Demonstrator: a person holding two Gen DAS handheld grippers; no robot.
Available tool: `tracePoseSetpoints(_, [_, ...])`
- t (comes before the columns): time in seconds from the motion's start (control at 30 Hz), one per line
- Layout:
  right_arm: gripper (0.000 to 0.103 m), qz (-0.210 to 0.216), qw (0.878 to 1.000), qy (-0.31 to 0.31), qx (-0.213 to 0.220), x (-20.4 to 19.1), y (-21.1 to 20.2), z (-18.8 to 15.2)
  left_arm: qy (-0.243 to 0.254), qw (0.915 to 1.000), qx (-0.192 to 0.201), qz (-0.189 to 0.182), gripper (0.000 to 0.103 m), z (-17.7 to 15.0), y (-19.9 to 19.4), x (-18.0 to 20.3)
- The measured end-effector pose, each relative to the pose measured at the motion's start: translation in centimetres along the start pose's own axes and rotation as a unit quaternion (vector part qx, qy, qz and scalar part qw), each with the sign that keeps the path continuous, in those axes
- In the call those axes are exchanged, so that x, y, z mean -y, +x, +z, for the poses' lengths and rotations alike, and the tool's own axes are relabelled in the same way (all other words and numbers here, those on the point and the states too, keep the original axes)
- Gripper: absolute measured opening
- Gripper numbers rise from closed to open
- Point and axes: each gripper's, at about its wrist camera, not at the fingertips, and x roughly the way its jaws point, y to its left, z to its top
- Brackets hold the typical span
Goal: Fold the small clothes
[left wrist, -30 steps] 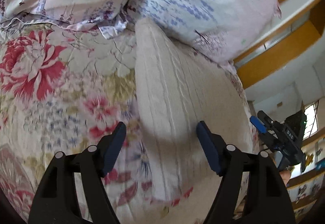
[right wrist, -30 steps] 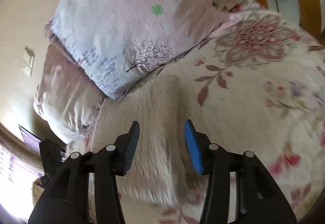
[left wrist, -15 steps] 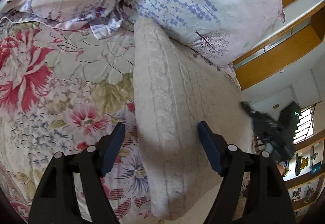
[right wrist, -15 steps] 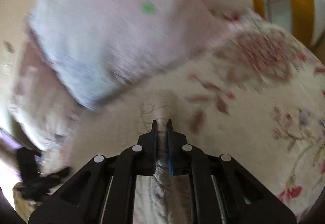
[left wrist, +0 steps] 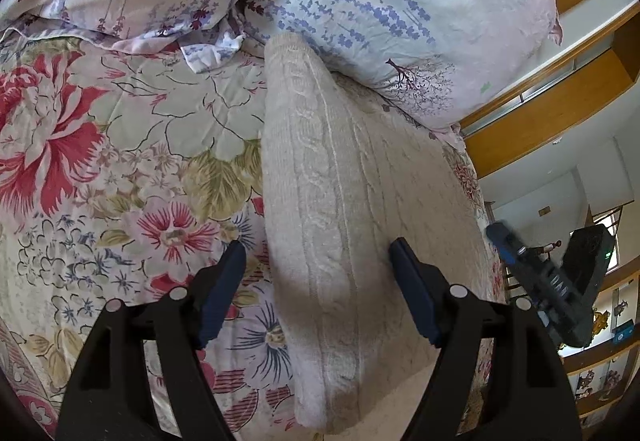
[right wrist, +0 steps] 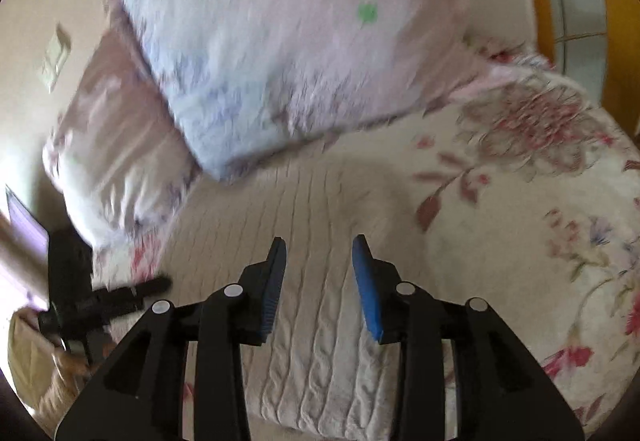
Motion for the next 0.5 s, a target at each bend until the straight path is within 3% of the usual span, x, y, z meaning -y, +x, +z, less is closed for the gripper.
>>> tracePoseSetpoints(0.07, [0.037, -0.026, 0.999, -0.008, -0.039, 0.3, 2.4, -0.8, -0.004, 1.0000, -0.001, -0.004, 0.076, -0.1, 0.0, -0.3])
tracePoseSetpoints(0.13, [0.038, -0.032, 0.999, -0.021, -0.034, 0.0, 2.8, -1.1, -0.008, 0.9999, -0.005, -0.008, 0.077, 0.0, 0.2, -0.4])
tracePoseSetpoints(0.23, [0.039, 0.004, 0.999, 0.016, -0.031, 0.9, 1.3, 0.0, -0.012, 0.9998, -0.007, -0.011, 0.078, 0.0, 0.1, -0.7])
tracePoseSetpoints(0.27, [0.046, 0.019, 0.999, 0.037, -0.023, 1.7, 0.6, 0.5, -0.011, 0.9999, -0.007, -0.011, 0.077, 0.1, 0.0, -0.8])
tracePoseSetpoints(0.3, [0.061, 0.024, 0.998, 0.052, -0.018, 2.3, 0.3, 0.8, -0.010, 0.9999, -0.007, -0.012, 0.077, 0.2, 0.0, -0.9])
tracePoseSetpoints(0.33, [0.065, 0.028, 0.997, 0.069, -0.015, 3.1, 0.1, 1.2, -0.010, 0.9998, -0.008, -0.012, 0.077, 0.4, 0.0, -1.0])
tracePoseSetpoints(0.5, [0.067, 0.056, 0.987, 0.132, -0.078, 5.8, 2.4, 1.6, -0.019, 0.9992, -0.020, -0.029, 0.077, 1.0, 0.8, -1.1])
